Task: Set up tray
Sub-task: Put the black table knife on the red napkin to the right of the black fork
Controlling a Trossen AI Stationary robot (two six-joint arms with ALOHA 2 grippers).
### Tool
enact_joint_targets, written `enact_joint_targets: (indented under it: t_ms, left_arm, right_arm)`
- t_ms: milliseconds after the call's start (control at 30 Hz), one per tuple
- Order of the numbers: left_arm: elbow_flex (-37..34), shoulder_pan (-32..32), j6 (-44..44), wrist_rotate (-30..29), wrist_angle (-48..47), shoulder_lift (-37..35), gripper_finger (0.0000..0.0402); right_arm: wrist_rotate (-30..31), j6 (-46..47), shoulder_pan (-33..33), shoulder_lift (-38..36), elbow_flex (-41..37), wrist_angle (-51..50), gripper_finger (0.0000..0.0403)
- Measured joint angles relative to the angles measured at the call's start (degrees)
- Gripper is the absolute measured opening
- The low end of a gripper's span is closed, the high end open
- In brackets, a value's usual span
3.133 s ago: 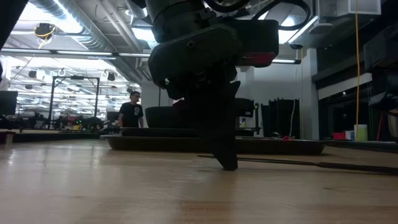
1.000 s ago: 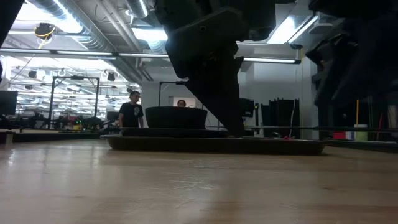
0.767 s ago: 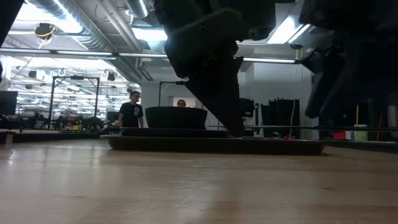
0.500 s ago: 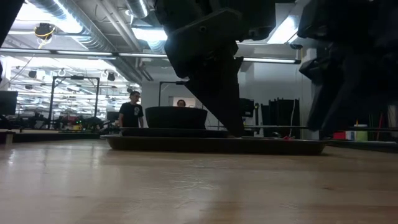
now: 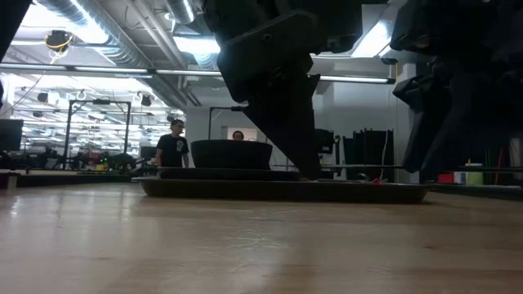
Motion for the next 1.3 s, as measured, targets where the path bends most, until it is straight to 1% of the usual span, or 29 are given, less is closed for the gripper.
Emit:
enact_joint_targets:
  t_ms: [600,733,1033,1167,1300]
  left_arm:
    - [0.0,0.0,-0.1,1.8,1.1,0.0,0.0056]
    - [0.0,0.0,-0.1,1.8,1.1,0.0,0.0056]
    - [0.0,0.0,0.1,1.8,1.2,0.0,0.0056]
    - [0.0,0.0,0.5,2.0,1.3,0.0,0.0059]
    - [0.0,0.0,0.9,3.6,1.4,0.0,0.0073]
  right_arm:
    - [-0.8,-0.1,-0.3,0.0,0.0,0.2,0.0134]
    - [-1.1,-0.2,-0.3,0.0,0.0,0.2,0.0116]
    - [-1.5,-0.1,-0.2,0.0,0.0,0.2,0.0042]
    - [-2.9,-1.1,-0.3,0.0,0.0,0.5,0.0042]
    - [-3.7,-1.2,-0.3,-0.1,0.0,1.2,0.0042]
